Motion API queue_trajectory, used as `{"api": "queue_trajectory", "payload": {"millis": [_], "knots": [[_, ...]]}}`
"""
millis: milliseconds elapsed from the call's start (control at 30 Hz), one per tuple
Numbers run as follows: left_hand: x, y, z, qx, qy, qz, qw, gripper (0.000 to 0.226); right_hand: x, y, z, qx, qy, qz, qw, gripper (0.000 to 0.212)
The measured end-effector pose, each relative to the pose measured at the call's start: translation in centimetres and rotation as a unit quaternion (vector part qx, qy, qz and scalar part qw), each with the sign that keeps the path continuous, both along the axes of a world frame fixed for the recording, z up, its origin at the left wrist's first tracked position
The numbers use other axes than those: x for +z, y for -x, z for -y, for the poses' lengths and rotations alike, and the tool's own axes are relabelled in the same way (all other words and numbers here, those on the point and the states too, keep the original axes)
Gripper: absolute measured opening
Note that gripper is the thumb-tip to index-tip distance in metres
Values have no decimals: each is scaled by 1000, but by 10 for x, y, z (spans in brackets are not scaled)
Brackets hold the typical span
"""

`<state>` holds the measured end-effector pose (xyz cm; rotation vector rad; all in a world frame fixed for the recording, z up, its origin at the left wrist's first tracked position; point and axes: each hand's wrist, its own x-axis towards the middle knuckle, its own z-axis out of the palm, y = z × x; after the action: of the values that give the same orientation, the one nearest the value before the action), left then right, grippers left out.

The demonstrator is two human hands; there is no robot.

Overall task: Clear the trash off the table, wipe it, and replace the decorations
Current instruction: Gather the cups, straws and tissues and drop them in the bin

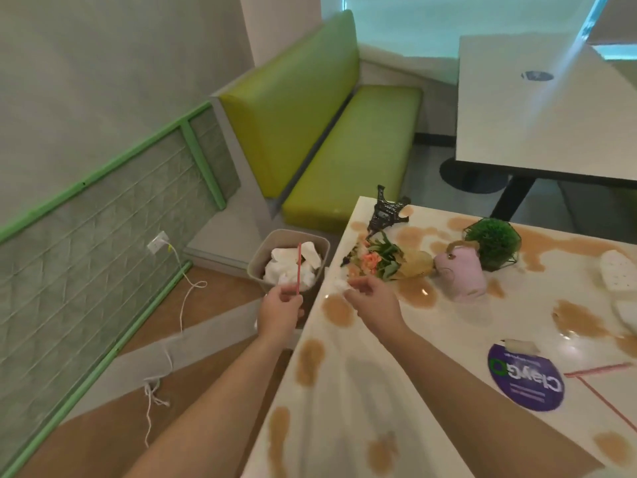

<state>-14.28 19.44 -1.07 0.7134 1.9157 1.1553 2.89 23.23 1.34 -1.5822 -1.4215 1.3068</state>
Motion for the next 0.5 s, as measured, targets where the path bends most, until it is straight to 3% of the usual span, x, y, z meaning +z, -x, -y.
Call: {"api": "queue_trajectory", "payload": {"millis": [333,500], "knots": [[-36,132,-71,-16,61,-71,995,18,-34,109,-55,-21,46,12,999,27],[-56,153,-102,-67,88,-80,991,32,-47,136,-90,-25,1,51,998,24]]}}
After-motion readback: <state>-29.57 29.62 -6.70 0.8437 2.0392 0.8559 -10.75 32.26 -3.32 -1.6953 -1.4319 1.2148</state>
